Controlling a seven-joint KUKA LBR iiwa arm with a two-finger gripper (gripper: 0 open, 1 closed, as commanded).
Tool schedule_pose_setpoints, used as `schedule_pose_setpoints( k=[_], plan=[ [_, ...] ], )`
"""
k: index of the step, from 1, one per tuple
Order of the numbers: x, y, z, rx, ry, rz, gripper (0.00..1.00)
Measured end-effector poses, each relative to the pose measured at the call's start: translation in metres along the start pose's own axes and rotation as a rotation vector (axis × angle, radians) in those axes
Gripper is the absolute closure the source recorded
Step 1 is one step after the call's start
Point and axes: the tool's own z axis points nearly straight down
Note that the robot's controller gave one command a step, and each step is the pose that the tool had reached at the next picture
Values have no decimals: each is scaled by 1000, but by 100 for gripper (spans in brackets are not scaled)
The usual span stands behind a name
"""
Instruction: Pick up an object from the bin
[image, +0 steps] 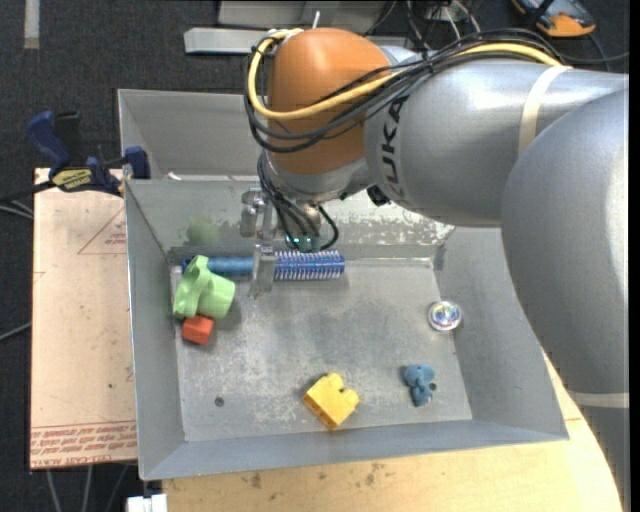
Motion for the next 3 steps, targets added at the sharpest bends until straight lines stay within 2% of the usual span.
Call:
schedule_pose_setpoints(
  k=[1,2,3],
  plan=[
    [21,68,134,3,-7,-238,0],
    [8,67,105,0,-13,-298,0],
    [-5,70,107,1,-10,-550,0]
  ],
)
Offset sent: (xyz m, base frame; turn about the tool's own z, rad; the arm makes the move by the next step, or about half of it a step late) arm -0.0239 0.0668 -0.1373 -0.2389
